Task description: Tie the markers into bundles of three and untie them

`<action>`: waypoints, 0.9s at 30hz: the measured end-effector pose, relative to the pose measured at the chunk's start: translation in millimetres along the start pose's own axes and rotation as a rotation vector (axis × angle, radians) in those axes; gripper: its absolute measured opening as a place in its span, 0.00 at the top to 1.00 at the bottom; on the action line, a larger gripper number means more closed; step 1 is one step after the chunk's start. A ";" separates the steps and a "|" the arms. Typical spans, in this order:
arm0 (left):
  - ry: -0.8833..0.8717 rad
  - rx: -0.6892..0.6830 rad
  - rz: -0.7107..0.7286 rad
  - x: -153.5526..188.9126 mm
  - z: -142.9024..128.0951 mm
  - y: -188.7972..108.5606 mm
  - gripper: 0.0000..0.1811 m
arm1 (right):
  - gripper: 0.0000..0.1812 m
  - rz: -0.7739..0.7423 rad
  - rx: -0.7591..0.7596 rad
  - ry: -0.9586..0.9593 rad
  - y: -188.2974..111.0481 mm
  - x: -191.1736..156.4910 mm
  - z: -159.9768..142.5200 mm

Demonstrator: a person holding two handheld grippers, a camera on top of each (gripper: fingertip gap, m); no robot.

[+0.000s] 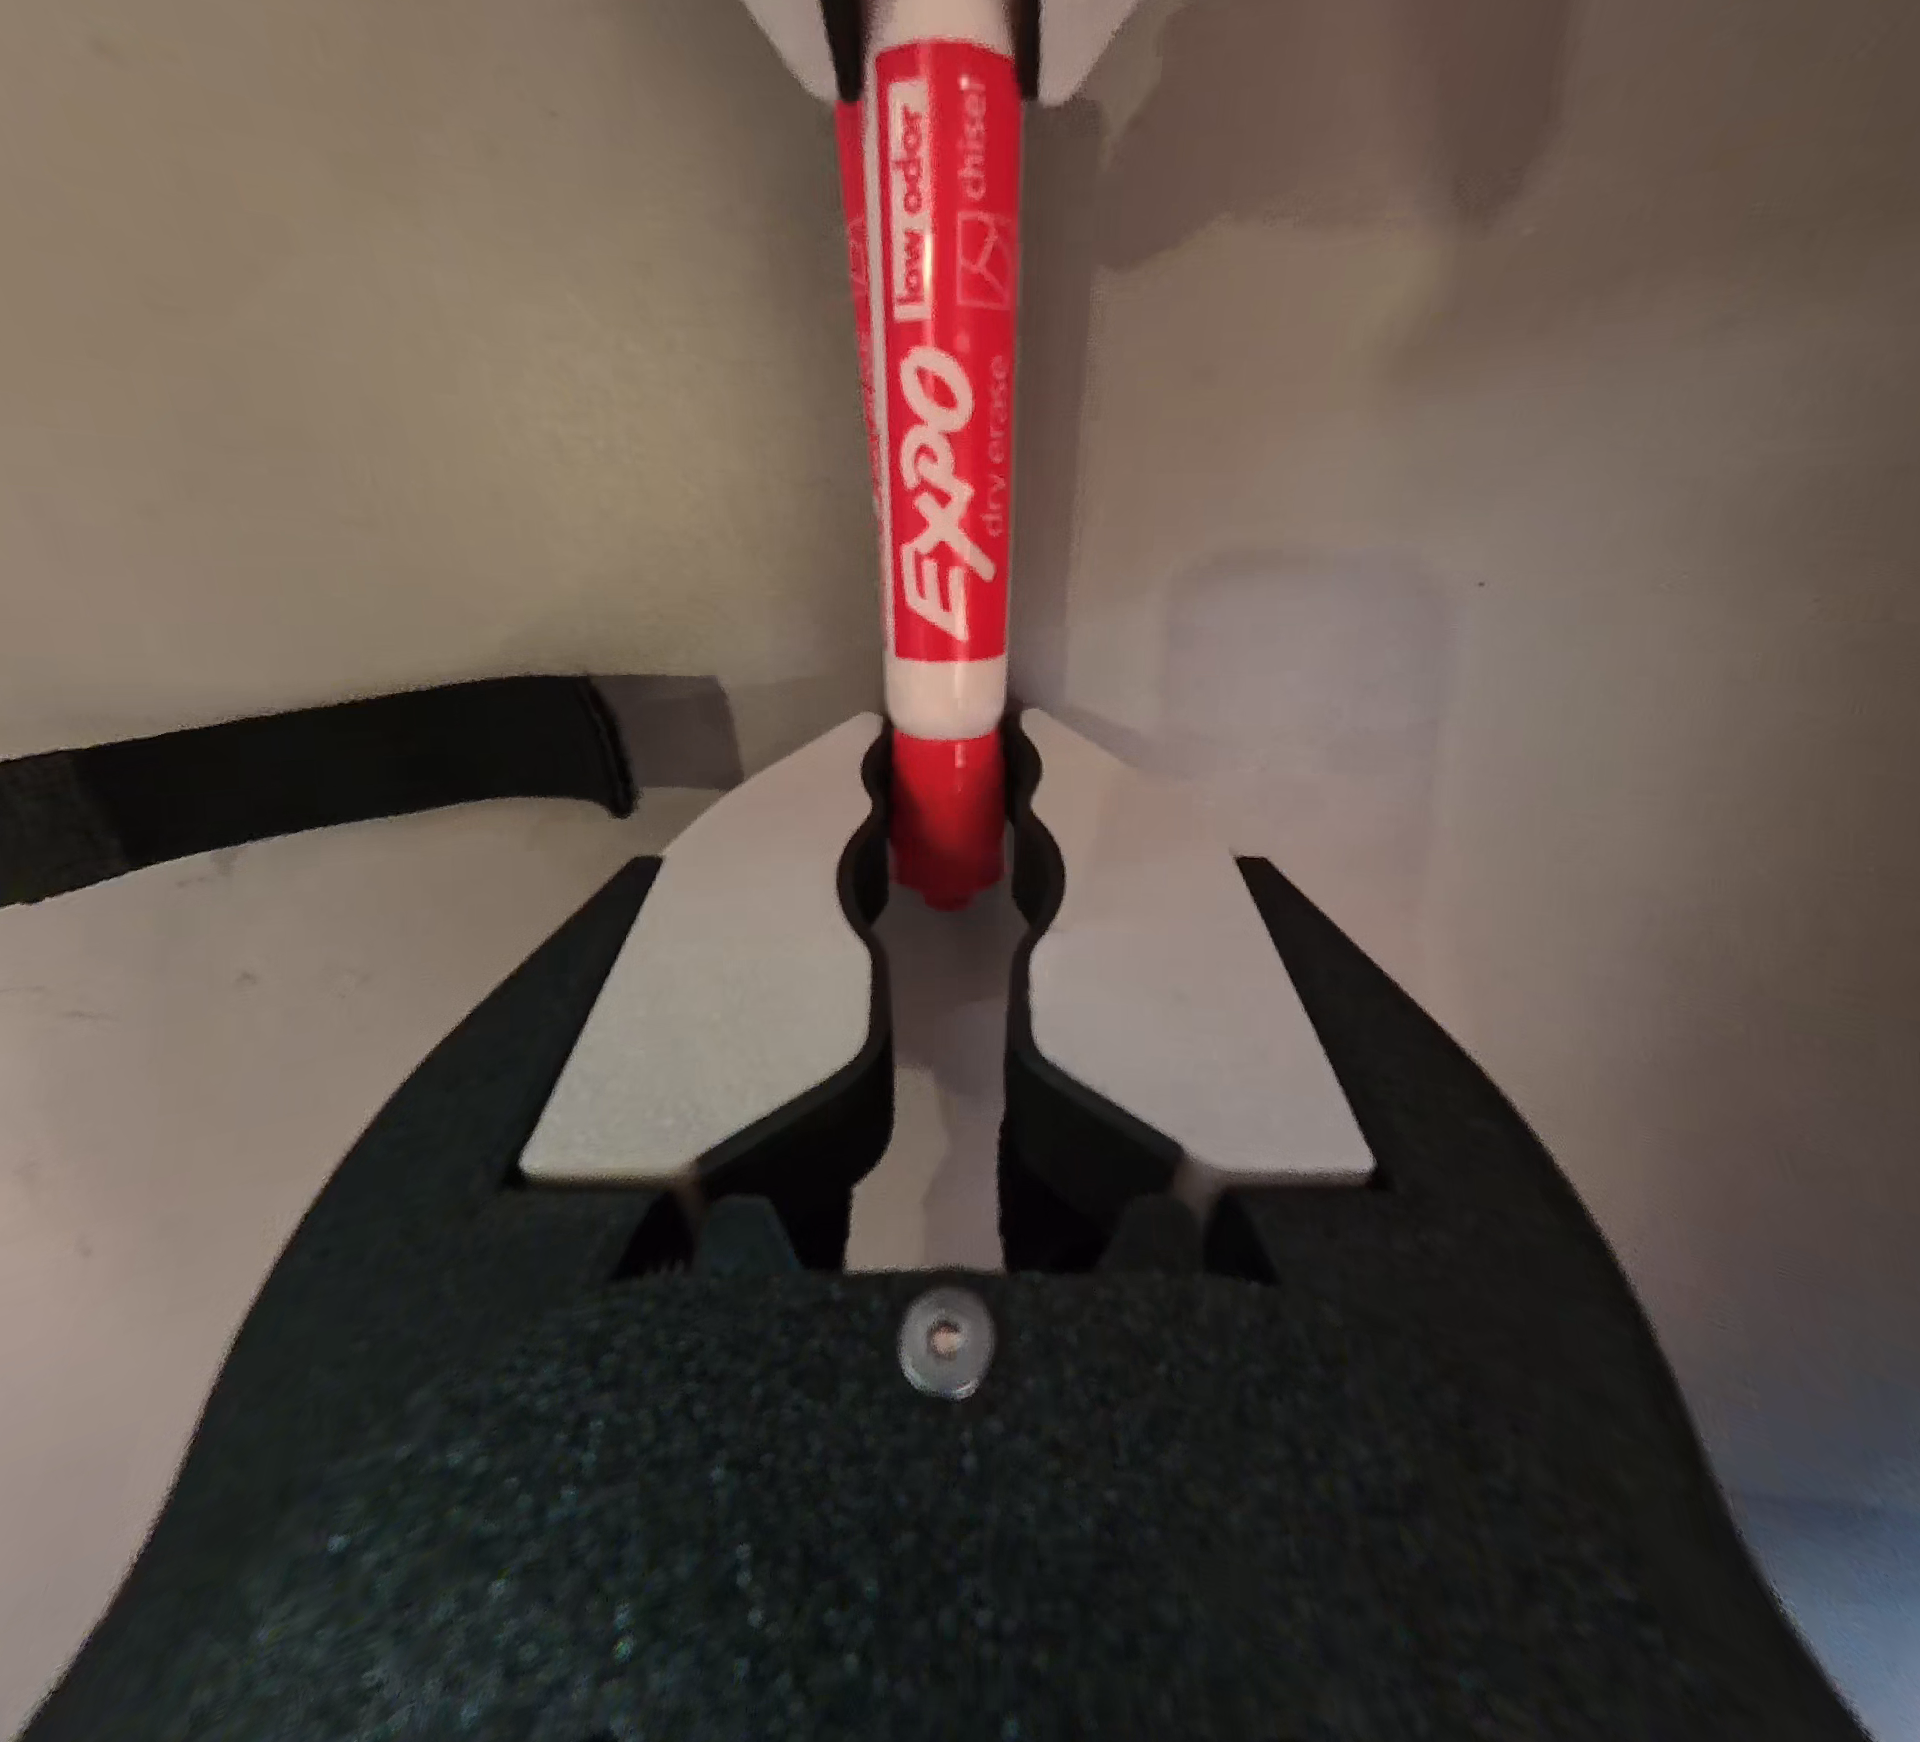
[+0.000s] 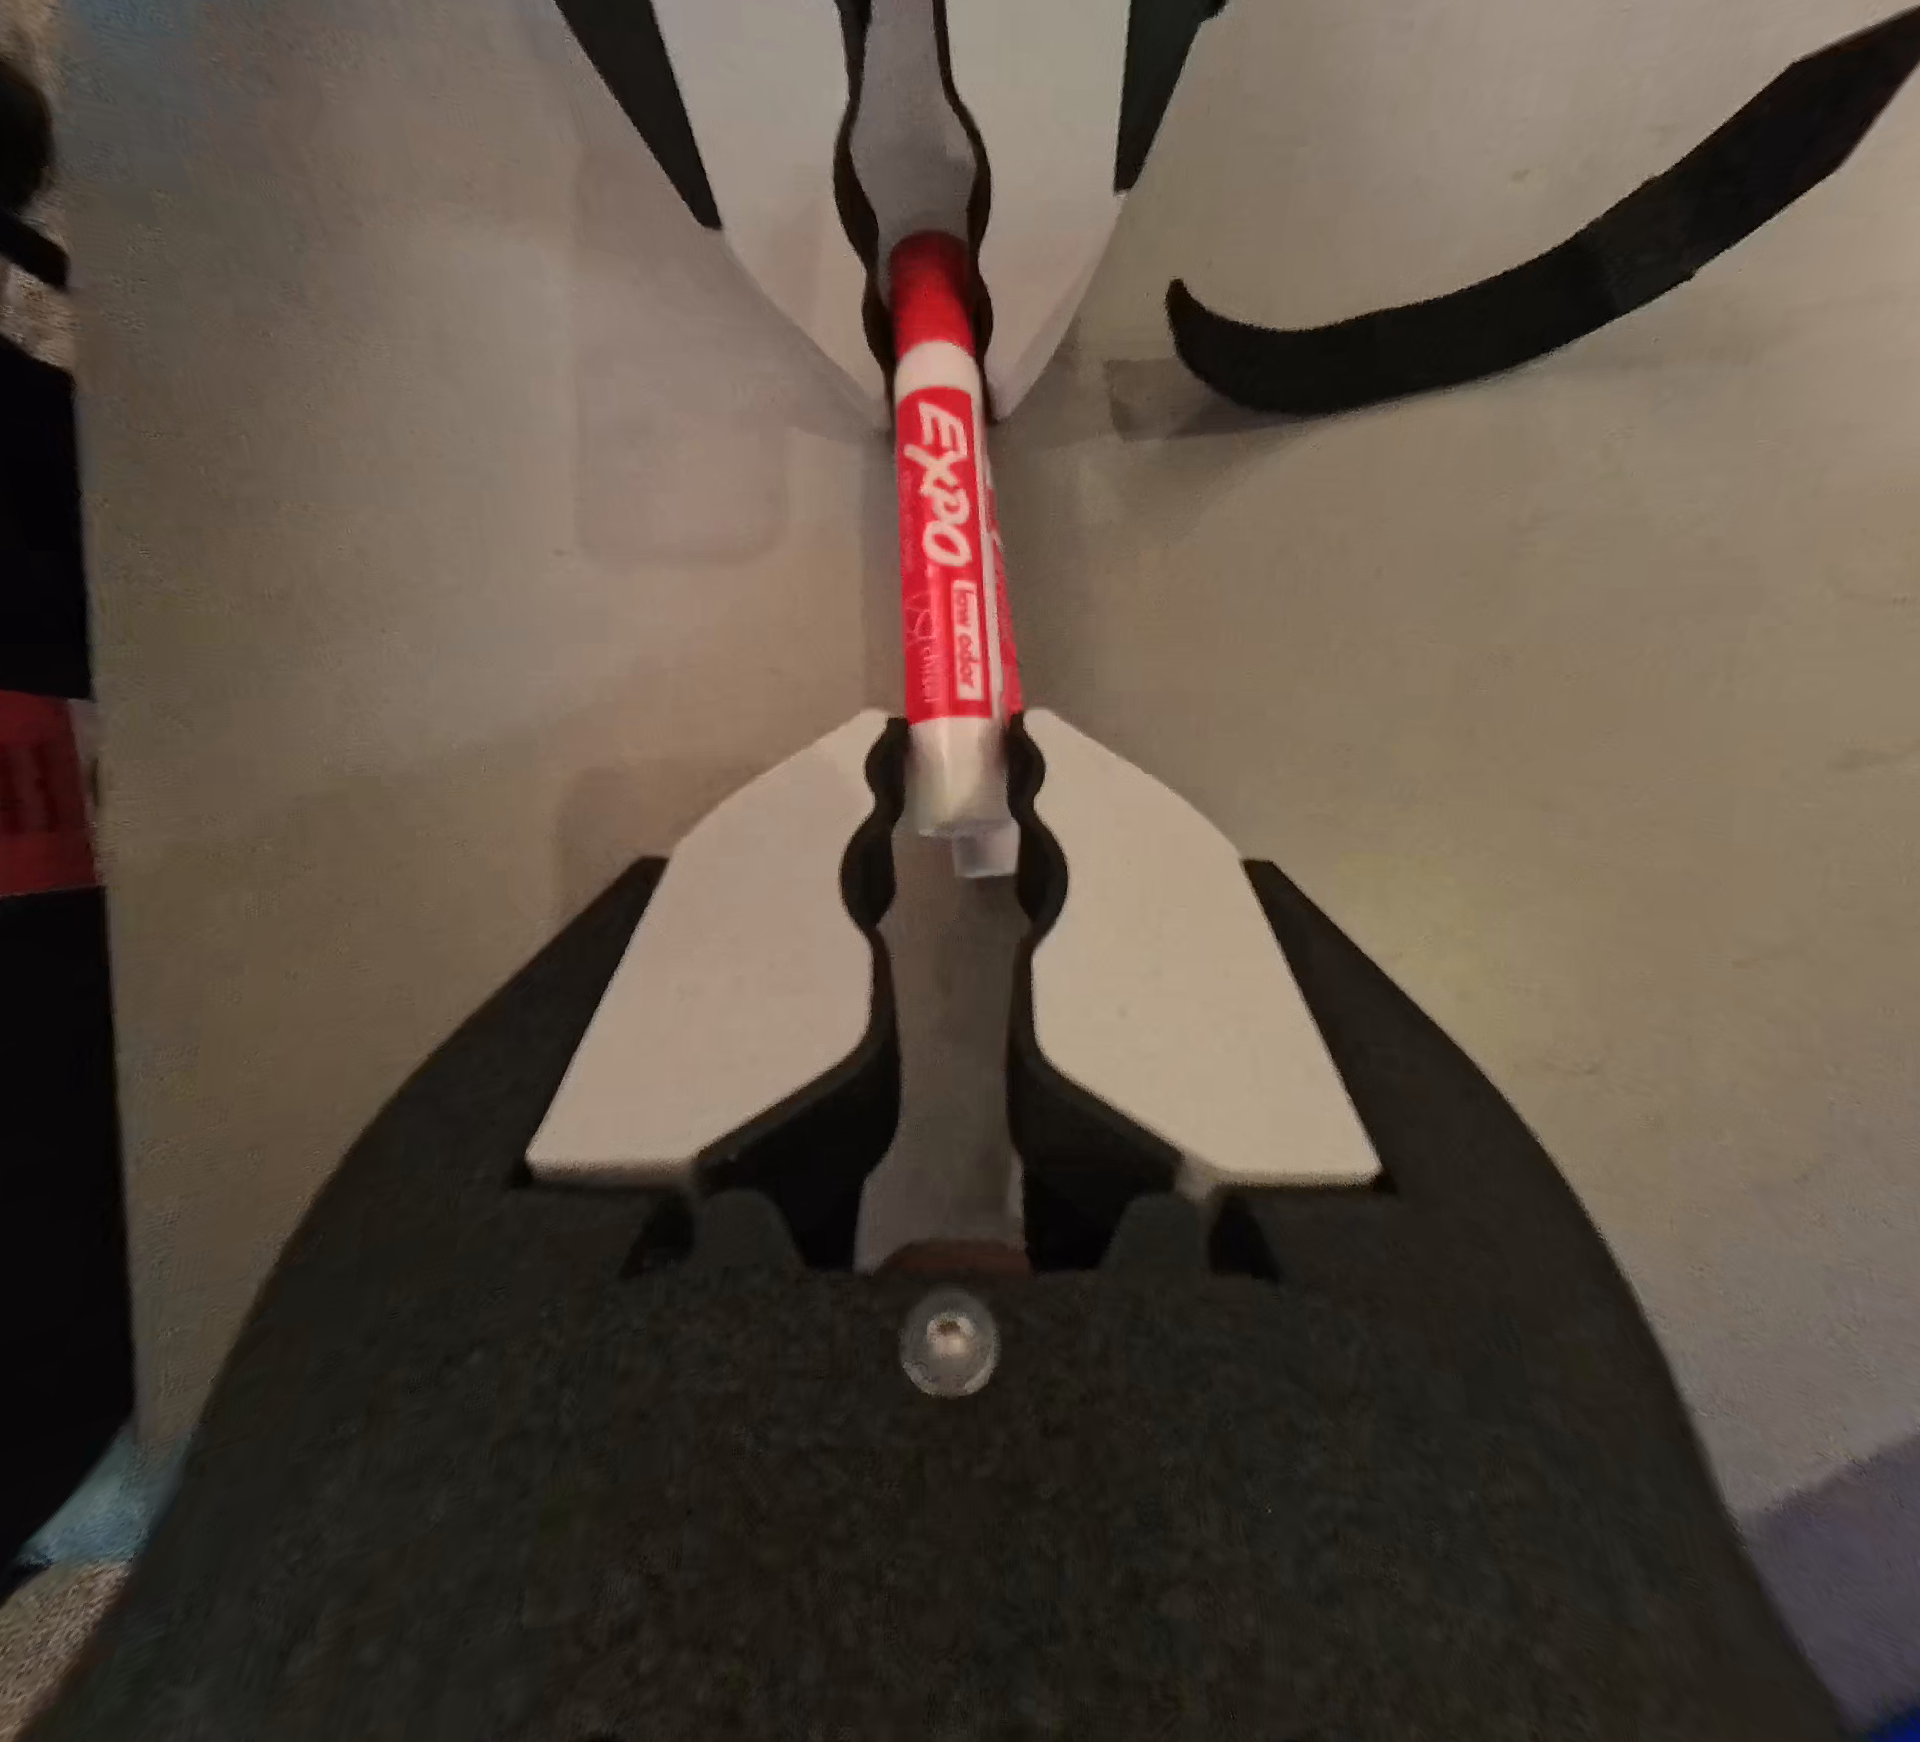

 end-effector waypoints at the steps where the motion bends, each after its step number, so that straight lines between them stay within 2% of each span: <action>1: -0.002 -0.003 0.002 -0.5 0.2 0.1 0.90 | 0.90 -0.021 -0.020 -0.009 2.1 2.9 -3.9; 3: -0.005 -0.003 0.003 -0.6 0.2 0.1 0.90 | 0.81 -0.048 -0.009 -0.015 2.5 6.1 -5.4; 5: -0.009 -0.003 0.001 -0.6 0.2 0.1 0.90 | 0.80 -0.069 -0.003 -0.027 -2.1 7.2 -4.3; 7: -0.011 -0.006 -0.004 -0.7 0.4 0.0 0.90 | 0.73 -0.106 -0.005 -0.037 -8.8 9.1 -1.0; 9: -0.021 -0.010 -0.013 -0.8 0.6 -0.1 0.90 | 0.68 -0.143 -0.030 -0.059 -13.4 9.4 3.2; 12: -0.035 -0.009 -0.027 -1.1 1.3 -0.2 0.90 | 0.65 -0.141 -0.124 -0.096 -6.2 3.0 5.2; 16: -0.046 -0.007 -0.030 -1.2 2.0 -0.1 0.90 | 0.73 -0.124 -0.239 -0.161 12.0 0.7 3.3; 19: -0.055 0.001 -0.034 -1.1 2.0 -0.1 0.90 | 0.82 -0.143 -0.249 -0.223 18.2 2.3 8.5; 25: -0.082 0.052 -0.049 -1.1 1.9 -0.3 0.90 | 0.83 -0.195 -0.328 -0.284 14.0 7.4 8.0; 27: -0.082 0.068 -0.051 -1.0 1.6 -0.4 0.90 | 0.82 -0.194 -0.307 -0.290 11.4 5.1 8.5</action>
Point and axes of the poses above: each gripper's, where its closed fingertips meet, y out along the fingers, z out of its top, x = y × z across the jaws, the point moved 2 cm from there along -y, back along the fingers, and after that the axes turned 4 degrees about -z, right-handed, at the moved point
